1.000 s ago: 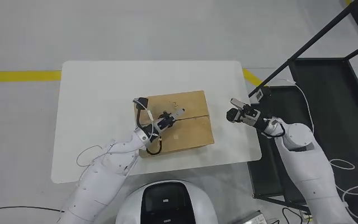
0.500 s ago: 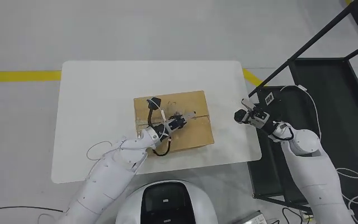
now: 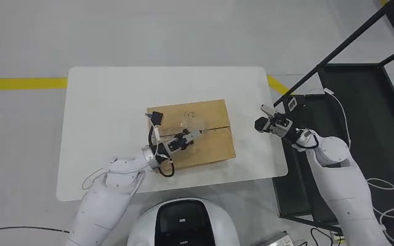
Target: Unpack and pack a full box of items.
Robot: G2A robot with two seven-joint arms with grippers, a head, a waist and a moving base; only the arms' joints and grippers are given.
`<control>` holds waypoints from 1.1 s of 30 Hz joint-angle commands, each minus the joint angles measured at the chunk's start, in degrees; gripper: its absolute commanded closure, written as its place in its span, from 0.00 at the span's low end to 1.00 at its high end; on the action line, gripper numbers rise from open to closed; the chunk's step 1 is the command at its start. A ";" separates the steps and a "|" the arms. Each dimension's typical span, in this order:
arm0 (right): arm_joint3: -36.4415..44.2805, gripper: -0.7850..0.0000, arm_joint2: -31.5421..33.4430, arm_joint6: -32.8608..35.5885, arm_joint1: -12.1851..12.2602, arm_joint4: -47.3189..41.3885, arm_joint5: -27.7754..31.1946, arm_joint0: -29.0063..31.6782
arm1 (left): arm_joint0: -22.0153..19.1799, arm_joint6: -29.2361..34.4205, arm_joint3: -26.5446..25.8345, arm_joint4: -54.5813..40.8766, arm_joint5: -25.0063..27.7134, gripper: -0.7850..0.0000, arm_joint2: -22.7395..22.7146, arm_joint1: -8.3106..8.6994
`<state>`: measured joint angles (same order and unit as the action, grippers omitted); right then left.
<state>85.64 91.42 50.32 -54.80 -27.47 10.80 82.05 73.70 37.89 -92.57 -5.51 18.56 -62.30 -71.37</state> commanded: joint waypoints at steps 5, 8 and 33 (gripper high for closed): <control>1.91 0.00 -3.14 0.23 -0.27 2.90 -1.61 -2.71 | 5.92 4.94 -4.30 -5.76 1.27 0.00 -8.68 1.87; 3.11 0.00 -5.67 0.76 -0.46 5.39 -3.09 -5.25 | 9.89 7.18 -6.91 -9.76 3.10 0.00 -13.97 2.81; -0.74 0.00 -37.72 6.94 -6.78 15.81 -11.04 -31.99 | 22.67 -0.40 3.75 -30.15 13.89 0.00 -39.16 4.71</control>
<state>85.60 55.04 57.22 -61.19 -11.76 0.11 51.10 96.22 37.52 -89.06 -35.17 32.42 -101.24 -66.64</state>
